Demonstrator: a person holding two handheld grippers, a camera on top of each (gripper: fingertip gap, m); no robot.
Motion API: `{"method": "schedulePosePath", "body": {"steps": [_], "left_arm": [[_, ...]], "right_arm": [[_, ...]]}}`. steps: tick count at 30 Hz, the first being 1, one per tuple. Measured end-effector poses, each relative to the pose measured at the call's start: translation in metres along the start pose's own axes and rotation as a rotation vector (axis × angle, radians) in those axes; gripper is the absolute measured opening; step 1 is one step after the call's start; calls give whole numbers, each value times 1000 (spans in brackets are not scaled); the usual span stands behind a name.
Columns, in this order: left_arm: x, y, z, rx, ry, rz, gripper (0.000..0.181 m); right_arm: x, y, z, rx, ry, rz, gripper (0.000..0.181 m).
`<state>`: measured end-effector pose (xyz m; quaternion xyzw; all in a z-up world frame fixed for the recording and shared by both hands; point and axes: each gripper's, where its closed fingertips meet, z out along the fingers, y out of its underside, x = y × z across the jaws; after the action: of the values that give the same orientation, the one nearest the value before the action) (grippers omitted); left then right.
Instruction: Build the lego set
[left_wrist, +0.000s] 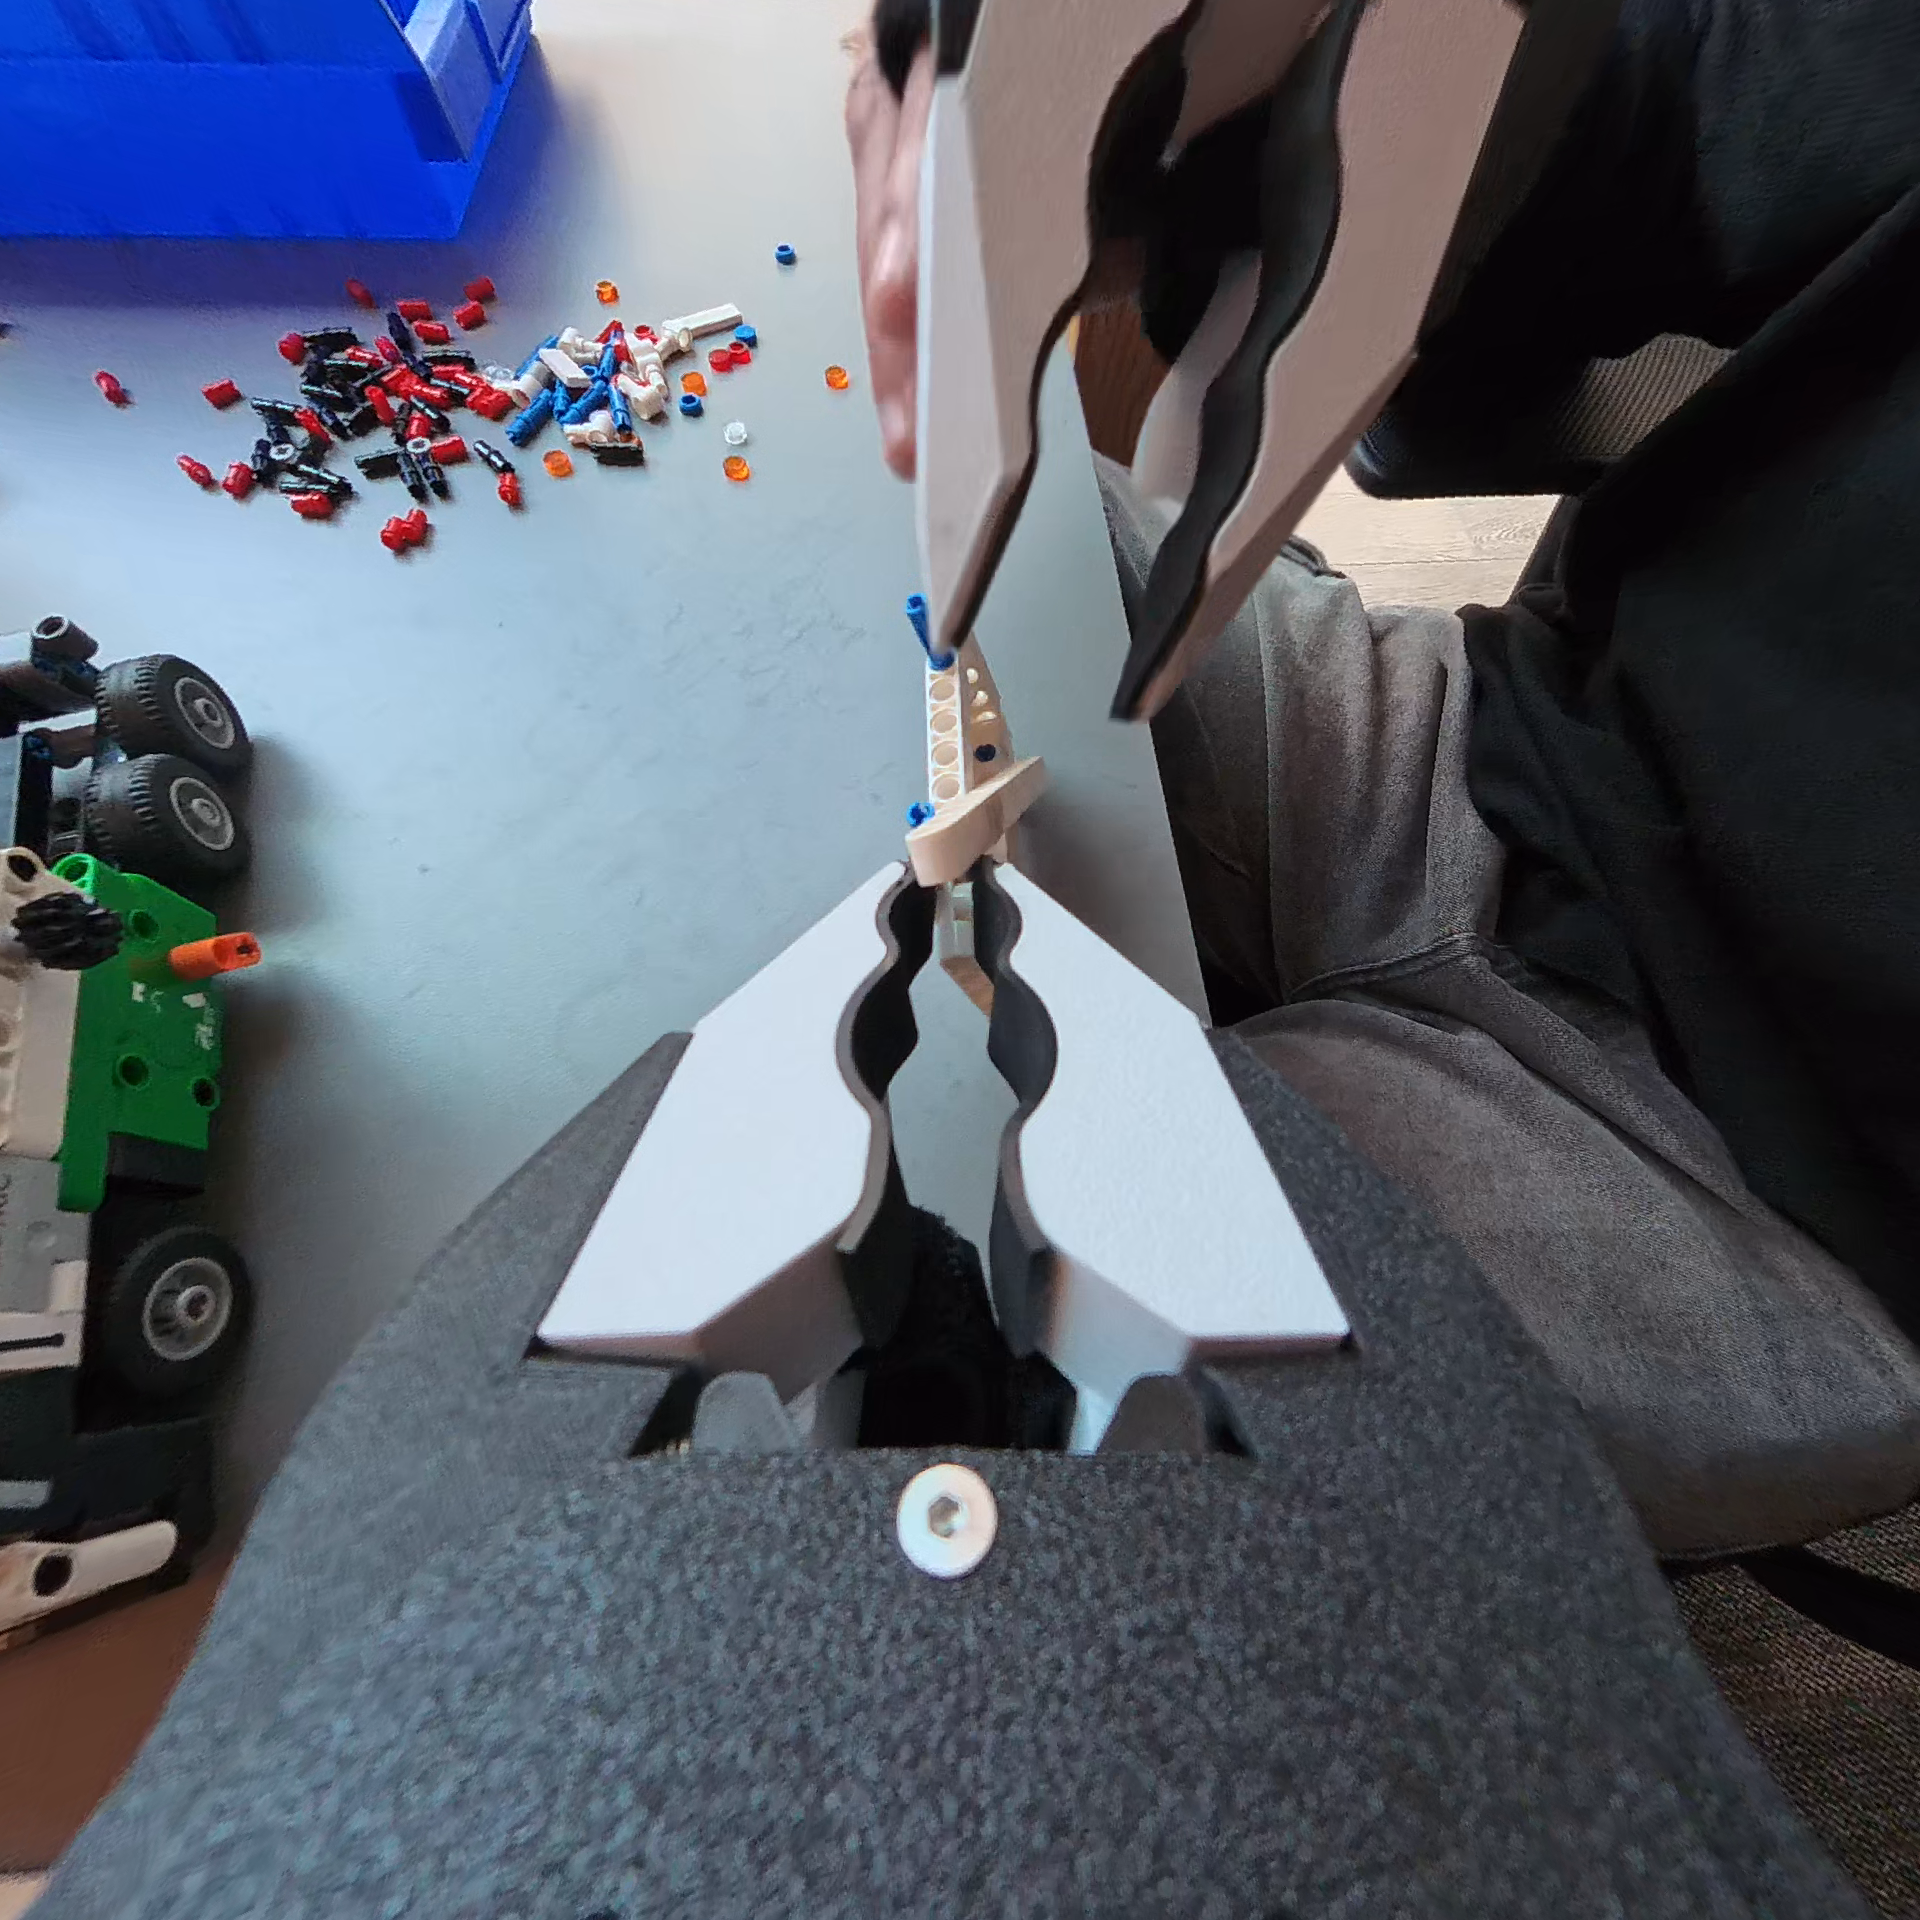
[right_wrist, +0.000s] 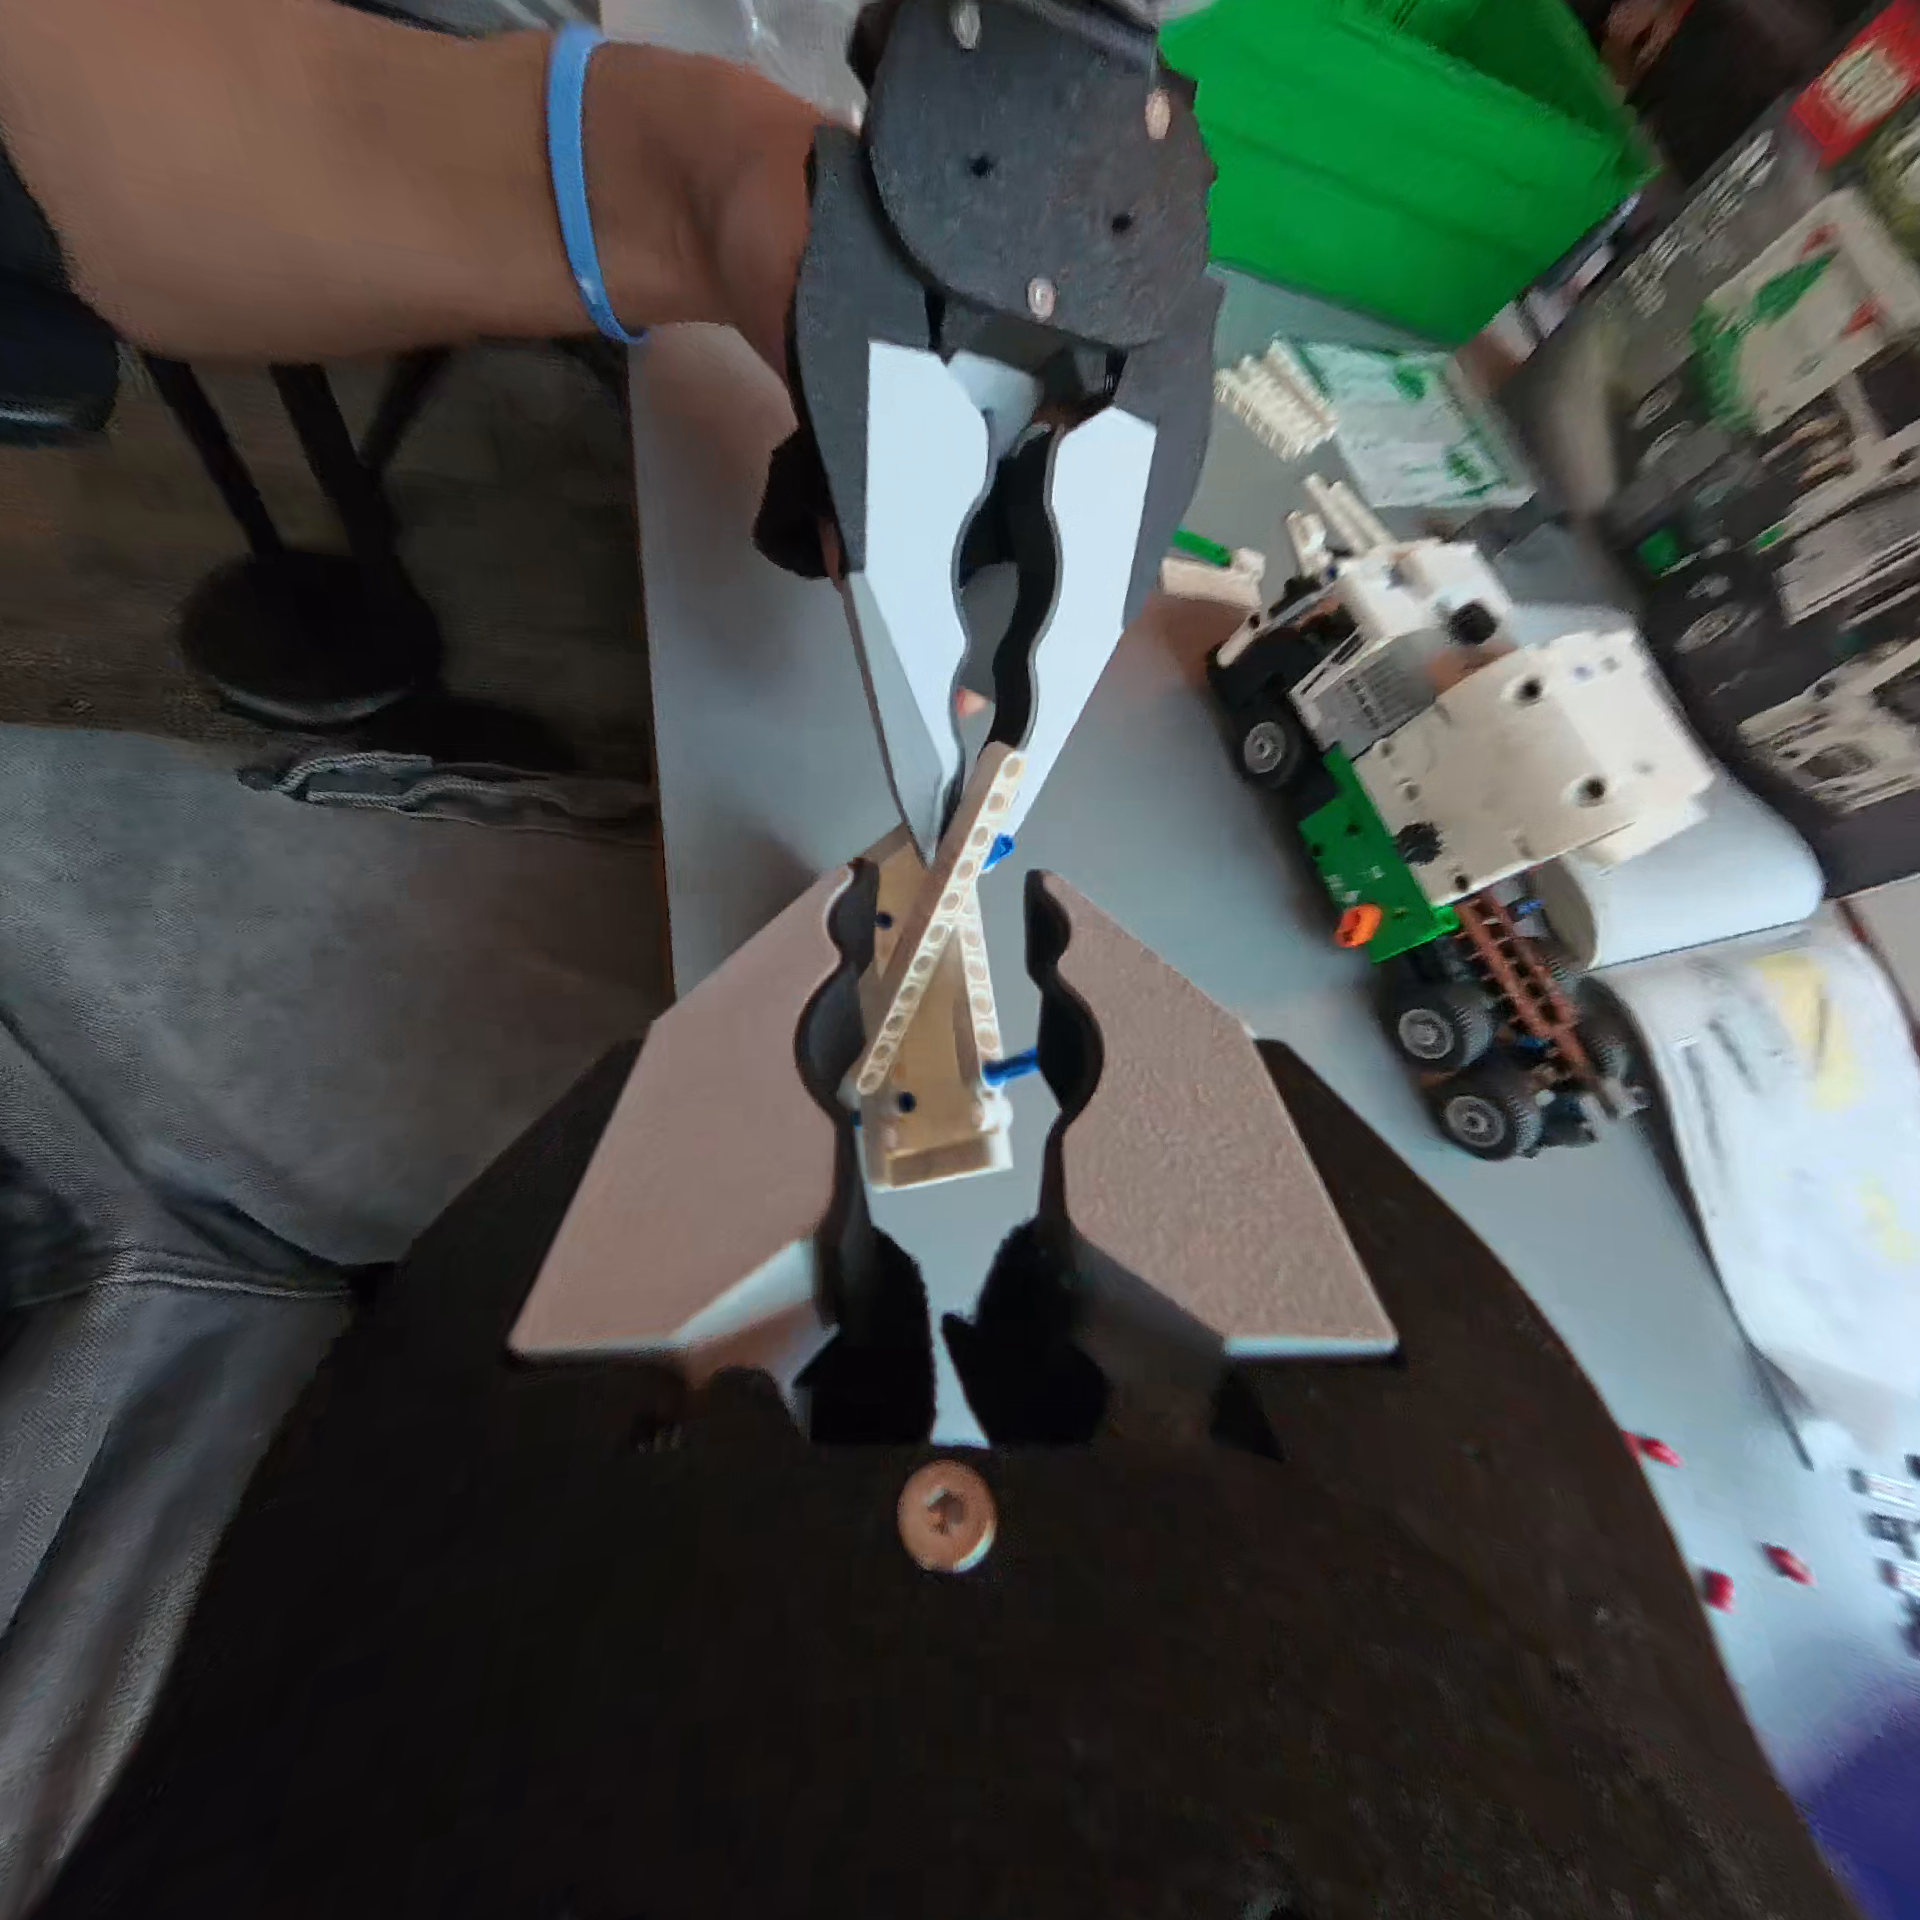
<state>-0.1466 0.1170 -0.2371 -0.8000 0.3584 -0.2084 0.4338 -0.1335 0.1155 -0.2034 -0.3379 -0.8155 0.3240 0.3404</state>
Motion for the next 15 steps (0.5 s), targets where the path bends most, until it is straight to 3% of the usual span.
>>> {"method": "schedulePosePath", "body": {"steps": [5, 7, 15], "left_arm": [[1, 0, 0, -8, -7, 12, 7], [1, 0, 0, -10, -13, 21, 7], [-1, 1, -3, -27, -106, 121, 7]], "right_arm": [[-2, 22, 27, -115, 12, -63, 23], [-2, 19, 29, -83, 13, -62, 13], [4, 8, 25, 23, 17, 7, 8]]}}
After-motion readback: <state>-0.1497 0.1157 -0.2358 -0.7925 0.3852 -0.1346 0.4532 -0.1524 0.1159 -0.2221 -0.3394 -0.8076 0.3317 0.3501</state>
